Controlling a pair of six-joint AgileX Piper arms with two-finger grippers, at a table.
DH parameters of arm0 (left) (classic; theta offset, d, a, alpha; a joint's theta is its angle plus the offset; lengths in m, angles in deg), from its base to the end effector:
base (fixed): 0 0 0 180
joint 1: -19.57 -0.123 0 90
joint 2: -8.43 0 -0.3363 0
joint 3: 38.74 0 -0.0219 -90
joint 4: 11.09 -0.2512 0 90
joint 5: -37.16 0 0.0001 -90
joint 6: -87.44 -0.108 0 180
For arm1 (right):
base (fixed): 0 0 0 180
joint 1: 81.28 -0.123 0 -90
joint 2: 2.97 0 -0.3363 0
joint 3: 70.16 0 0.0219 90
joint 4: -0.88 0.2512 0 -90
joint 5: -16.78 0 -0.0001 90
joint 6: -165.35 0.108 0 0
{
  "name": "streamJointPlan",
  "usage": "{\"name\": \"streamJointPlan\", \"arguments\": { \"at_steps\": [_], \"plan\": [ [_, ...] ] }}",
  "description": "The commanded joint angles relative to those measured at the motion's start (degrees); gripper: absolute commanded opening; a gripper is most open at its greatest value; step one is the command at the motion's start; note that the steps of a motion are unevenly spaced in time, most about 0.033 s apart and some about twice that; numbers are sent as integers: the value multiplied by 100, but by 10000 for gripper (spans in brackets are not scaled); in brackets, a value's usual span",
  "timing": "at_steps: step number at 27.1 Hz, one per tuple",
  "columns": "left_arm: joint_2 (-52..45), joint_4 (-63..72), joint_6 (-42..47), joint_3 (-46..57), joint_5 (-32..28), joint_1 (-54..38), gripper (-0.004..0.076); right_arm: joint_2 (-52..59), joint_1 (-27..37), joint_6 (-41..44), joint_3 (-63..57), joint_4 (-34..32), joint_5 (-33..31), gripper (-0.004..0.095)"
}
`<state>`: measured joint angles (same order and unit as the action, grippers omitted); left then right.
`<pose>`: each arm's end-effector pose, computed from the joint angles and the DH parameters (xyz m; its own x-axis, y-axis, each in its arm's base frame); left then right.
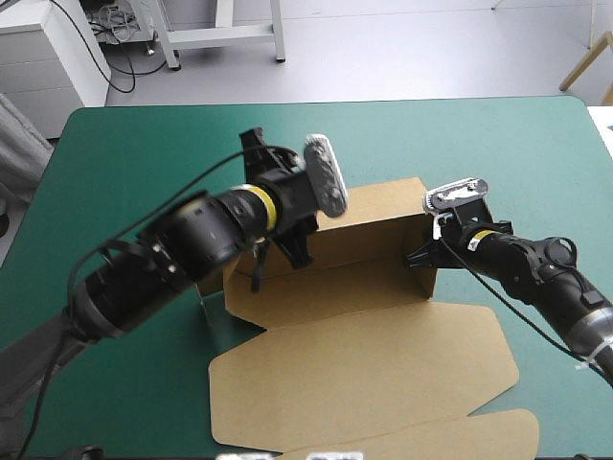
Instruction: Fold the box
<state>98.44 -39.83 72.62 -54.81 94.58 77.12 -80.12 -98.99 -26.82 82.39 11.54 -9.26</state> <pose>0.2050 -0.2409 0.4892 0.0299 0.8374 -0.5458 0.6836 0.3812 0.6224 0.2411 0.0862 0.3391 -0.5986 -0.2381 -0.7648 -0.3895 0.9209 0.0182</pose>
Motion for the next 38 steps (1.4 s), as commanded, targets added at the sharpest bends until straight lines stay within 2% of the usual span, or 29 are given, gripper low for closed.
{"name": "streamJointPlan", "arguments": {
  "at_steps": [1, 3, 5, 7, 10, 15, 19, 23, 29, 31, 32, 34, 38],
  "plan": [
    [-204, 1139, -439, -814, 357, -911, 372, 155, 2, 25, 155, 24, 134, -18],
    [-204, 1368, -451, -1043, 700, -1379, 307, 155, 2, 25, 155, 24, 122, -18],
    [-230, 1545, -399, -1248, 1040, -2029, 194, 155, 2, 25, 155, 46, 122, -18],
    [-331, 1699, -270, -1263, 1058, -2611, 88, 155, 2, 25, 155, 46, 110, -18],
    [-489, 2090, -83, -1251, 1095, -3397, -8, 155, 2, 25, 155, 75, 45, -18],
    [-729, 2551, -16, -1244, 1329, -4447, -10, 165, 2, 25, 155, 63, 4, -18],
    [-990, 2433, 85, -1210, 1505, -4875, -10, 165, 2, 25, 155, 62, 4, -18],
    [-1332, 2393, 112, -603, 1320, -5084, -10, 165, 2, 47, 166, 85, 41, -18],
    [-1773, 2335, 216, 691, 677, -5084, -10, 312, 2, 62, 300, 85, -99, -18],
    [-1939, 2335, 283, 1242, 422, -5084, -10, 390, 12, 269, 562, -86, -418, -18],
    [-2030, 2299, 282, 1520, 289, -5084, -10, 390, 12, 491, 881, -296, -875, -18],
    [-2055, 2284, 282, 1669, 209, -5084, -10, 365, 12, 619, 1203, -440, -1263, -18],
    [-2070, 2113, 282, 1680, 53, -5084, -10, 79, 12, 835, 2265, -597, -2623, -18]
  ]
}}
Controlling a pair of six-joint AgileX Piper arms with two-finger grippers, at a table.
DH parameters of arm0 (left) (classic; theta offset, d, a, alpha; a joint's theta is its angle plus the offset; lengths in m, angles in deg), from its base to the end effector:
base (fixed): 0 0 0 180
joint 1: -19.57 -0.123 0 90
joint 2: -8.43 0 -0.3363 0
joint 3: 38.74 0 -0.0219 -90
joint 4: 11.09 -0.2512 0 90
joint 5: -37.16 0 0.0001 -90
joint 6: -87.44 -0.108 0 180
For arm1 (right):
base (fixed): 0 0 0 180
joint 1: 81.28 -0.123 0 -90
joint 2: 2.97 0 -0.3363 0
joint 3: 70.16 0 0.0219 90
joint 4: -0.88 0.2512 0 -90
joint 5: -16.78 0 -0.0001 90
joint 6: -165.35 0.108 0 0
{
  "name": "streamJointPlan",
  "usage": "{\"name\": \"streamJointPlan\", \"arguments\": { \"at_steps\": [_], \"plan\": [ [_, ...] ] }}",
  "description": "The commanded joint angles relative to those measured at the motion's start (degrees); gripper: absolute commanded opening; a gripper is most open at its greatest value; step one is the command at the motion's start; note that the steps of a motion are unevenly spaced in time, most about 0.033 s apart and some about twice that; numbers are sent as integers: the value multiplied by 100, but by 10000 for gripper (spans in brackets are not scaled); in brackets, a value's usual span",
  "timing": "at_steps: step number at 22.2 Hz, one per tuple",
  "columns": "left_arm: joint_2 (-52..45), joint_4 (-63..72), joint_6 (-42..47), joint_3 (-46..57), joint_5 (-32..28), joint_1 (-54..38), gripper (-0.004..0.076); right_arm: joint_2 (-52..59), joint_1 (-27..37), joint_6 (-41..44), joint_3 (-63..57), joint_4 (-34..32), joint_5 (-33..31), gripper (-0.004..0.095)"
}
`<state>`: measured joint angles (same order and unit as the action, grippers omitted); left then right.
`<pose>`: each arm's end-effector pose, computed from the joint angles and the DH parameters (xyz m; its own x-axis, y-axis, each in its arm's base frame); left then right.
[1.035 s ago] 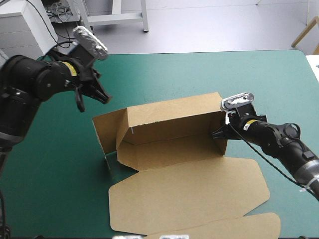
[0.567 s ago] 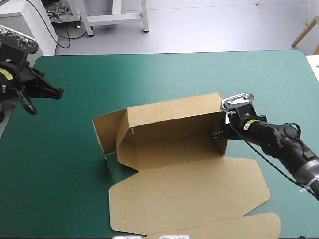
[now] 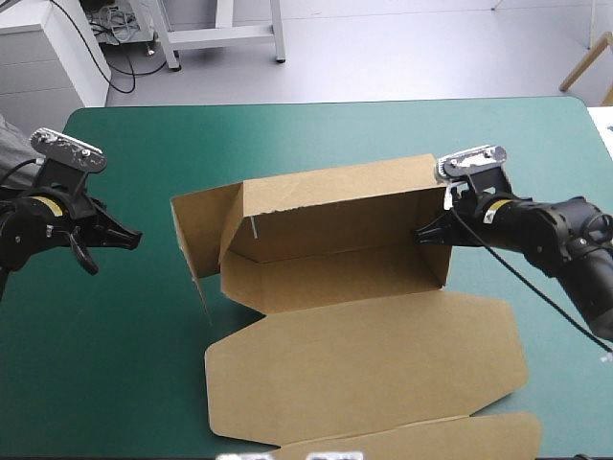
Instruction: Fold the box
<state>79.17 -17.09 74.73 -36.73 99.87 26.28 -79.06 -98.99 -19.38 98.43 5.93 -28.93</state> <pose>0.1978 -0.0132 0.4593 -0.6670 0.3459 -0.6599 0.2380 0.9382 0.2512 0.2340 0.0819 0.4086 -0.6435 -0.2274 -0.7309 -0.3610 0.9322 0.0278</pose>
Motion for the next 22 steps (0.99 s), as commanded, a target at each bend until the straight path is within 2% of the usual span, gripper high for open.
{"name": "streamJointPlan", "arguments": {
  "at_steps": [1, 4, 6, 15, 22],
  "plan": [
    [-159, -322, 125, -128, -493, -1, -10, -256, 12, 91, 1102, -36, -1145, -18],
    [-168, -638, 412, -128, -447, -1, -10, -926, 12, 36, 1852, 8, -2003, -18],
    [-168, -781, 550, -128, -447, -1, -10, -1457, 23, -2, 2119, -14, -2249, -18],
    [-168, -769, 646, -128, -511, -1, -10, -3346, 23, -78, 3061, 0, -2316, -18],
    [-168, -679, 646, -128, -500, -1, -10, -4148, 23, -152, 3884, 75, -2145, 9]
  ]
}}
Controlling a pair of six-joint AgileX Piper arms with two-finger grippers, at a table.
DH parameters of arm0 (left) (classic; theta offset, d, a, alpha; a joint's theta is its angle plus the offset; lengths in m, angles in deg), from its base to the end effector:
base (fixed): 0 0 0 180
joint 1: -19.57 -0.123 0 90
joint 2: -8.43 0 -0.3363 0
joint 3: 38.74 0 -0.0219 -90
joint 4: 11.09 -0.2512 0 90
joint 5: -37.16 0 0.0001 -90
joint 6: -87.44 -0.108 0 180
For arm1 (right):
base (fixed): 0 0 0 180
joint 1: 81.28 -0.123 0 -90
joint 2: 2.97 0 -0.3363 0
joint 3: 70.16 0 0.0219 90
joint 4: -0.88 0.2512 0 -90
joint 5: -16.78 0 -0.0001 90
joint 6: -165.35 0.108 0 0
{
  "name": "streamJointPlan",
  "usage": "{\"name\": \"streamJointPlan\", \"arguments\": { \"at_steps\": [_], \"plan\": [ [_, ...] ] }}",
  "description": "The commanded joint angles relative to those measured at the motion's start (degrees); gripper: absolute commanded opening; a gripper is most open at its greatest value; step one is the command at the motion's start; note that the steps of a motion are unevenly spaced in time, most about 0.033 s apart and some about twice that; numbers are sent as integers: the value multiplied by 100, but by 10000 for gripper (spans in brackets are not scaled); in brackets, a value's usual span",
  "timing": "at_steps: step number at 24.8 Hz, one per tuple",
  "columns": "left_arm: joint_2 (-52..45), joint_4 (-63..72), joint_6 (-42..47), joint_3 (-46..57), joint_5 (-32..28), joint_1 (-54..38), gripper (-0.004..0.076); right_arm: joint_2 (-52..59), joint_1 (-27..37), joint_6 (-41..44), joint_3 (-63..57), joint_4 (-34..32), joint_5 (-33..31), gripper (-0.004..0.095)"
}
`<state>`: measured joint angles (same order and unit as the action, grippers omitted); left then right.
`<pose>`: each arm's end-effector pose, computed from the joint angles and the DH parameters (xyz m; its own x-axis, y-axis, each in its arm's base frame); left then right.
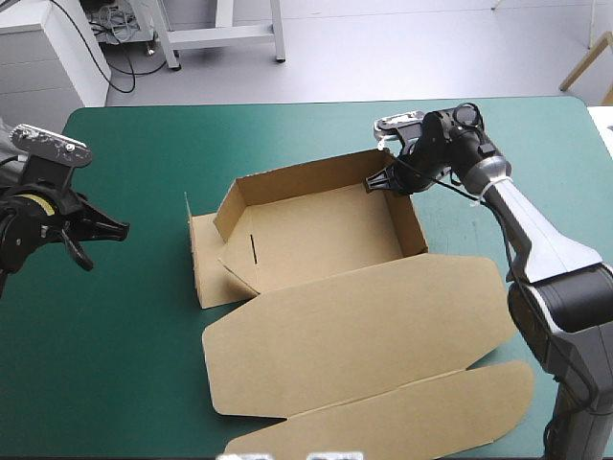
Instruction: Fold the box
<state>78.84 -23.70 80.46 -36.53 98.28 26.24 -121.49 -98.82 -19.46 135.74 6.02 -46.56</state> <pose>0.1988 -0.0024 0.4632 -0.6670 0.3028 -0.6808 0.1306 0.9471 0.2932 0.4326 0.1458 0.3306 -0.8549 -0.3158 -0.4116 -0.3692 0.9277 0.0552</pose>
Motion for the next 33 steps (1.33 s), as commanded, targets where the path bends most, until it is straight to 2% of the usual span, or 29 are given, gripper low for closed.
{"name": "streamJointPlan", "arguments": {
  "at_steps": [1, 5, 6, 9, 10, 11, 13, 20, 33],
  "plan": [
    [-135, -18, 73, -148, -341, 4, -10, 95, 6, -129, 211, 66, -284, 62],
    [-135, -18, 73, -148, -341, 4, -10, 168, 6, -153, 416, 129, -321, 248],
    [-135, -18, 73, -148, -341, 4, -10, 286, 6, -290, 495, 129, -321, 388],
    [-135, -18, 73, -148, -341, 4, -10, 528, 6, -305, 583, 94, -289, 657],
    [-135, -18, 73, -148, -341, 4, -10, 695, 6, -305, 637, 44, -324, 785],
    [-135, -18, 73, -148, -313, 4, -10, 775, 6, -305, 647, 5, -385, 816],
    [-135, -18, 73, -148, -316, 4, -10, 1121, 6, -292, 657, -142, -565, 837],
    [-135, -18, 48, -148, -363, 4, -10, 2150, 6, -265, 657, -239, -565, 835],
    [-135, -18, 58, -148, -362, 4, -10, 1621, 6, 73, 457, -301, -565, 833]
  ]
}}
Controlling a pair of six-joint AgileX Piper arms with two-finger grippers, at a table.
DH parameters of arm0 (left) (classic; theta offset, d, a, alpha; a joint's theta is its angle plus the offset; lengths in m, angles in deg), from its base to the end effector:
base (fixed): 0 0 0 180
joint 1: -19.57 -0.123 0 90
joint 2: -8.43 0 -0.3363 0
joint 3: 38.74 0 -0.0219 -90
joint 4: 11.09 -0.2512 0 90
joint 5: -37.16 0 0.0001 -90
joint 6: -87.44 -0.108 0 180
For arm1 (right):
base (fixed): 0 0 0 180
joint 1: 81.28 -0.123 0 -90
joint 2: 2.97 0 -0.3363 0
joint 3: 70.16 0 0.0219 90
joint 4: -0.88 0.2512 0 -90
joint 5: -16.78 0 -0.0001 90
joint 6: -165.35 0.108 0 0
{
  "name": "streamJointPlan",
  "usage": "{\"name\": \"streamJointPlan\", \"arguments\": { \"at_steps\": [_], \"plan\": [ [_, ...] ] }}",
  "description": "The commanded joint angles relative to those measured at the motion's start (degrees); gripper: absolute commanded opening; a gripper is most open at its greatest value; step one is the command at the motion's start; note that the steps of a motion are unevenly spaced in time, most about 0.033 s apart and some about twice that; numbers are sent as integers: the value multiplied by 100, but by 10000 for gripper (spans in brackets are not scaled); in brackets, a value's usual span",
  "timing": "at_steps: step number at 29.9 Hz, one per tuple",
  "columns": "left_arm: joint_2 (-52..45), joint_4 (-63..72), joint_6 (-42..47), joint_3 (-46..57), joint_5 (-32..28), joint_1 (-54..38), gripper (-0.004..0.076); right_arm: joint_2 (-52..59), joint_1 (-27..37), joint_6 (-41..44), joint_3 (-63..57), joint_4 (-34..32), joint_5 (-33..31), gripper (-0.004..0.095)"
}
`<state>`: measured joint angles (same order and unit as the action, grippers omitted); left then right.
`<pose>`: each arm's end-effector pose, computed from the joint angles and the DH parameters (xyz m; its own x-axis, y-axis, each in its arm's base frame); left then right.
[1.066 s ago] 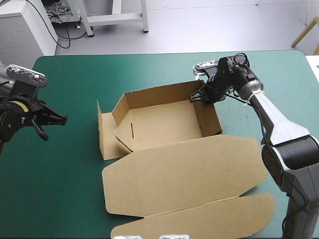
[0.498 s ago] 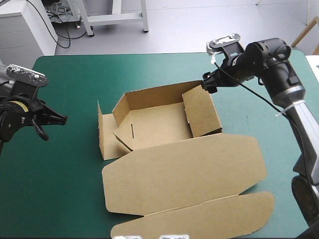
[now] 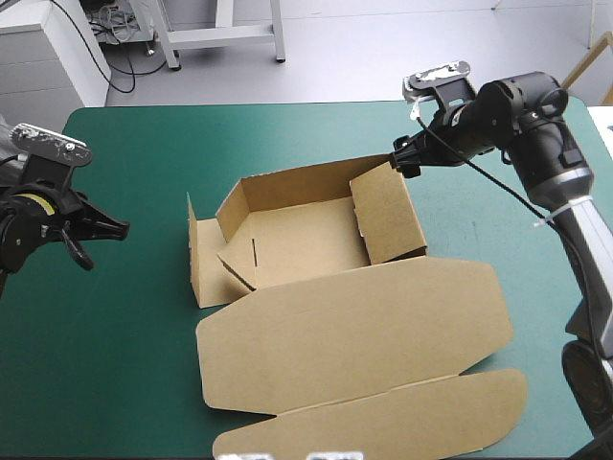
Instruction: Fold the box
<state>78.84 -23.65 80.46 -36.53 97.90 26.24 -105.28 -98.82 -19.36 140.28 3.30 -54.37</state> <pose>0.1993 -0.0027 0.4637 -0.6621 0.3031 -0.6854 0.1303 0.9472 0.2930 0.3500 0.1152 0.4643 -0.7376 -0.3049 -0.6025 -0.3755 0.9268 -0.0094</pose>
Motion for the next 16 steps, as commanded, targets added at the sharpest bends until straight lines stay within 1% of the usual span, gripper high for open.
{"name": "streamJointPlan", "arguments": {
  "at_steps": [1, 6, 12, 16],
  "plan": [
    [-135, -23, 58, -148, -325, 4, -10, -104, 6, 78, -67, -30, 217, 833],
    [-135, -23, 58, -148, -314, 4, -10, -652, 6, 78, -224, 77, 245, 833],
    [-135, -23, 58, -148, -271, 4, -10, -1222, 6, 78, -224, 491, 376, 833],
    [-135, -23, 58, -148, -271, 4, -10, -1456, 6, 33, -224, 532, 376, 833]
  ]
}}
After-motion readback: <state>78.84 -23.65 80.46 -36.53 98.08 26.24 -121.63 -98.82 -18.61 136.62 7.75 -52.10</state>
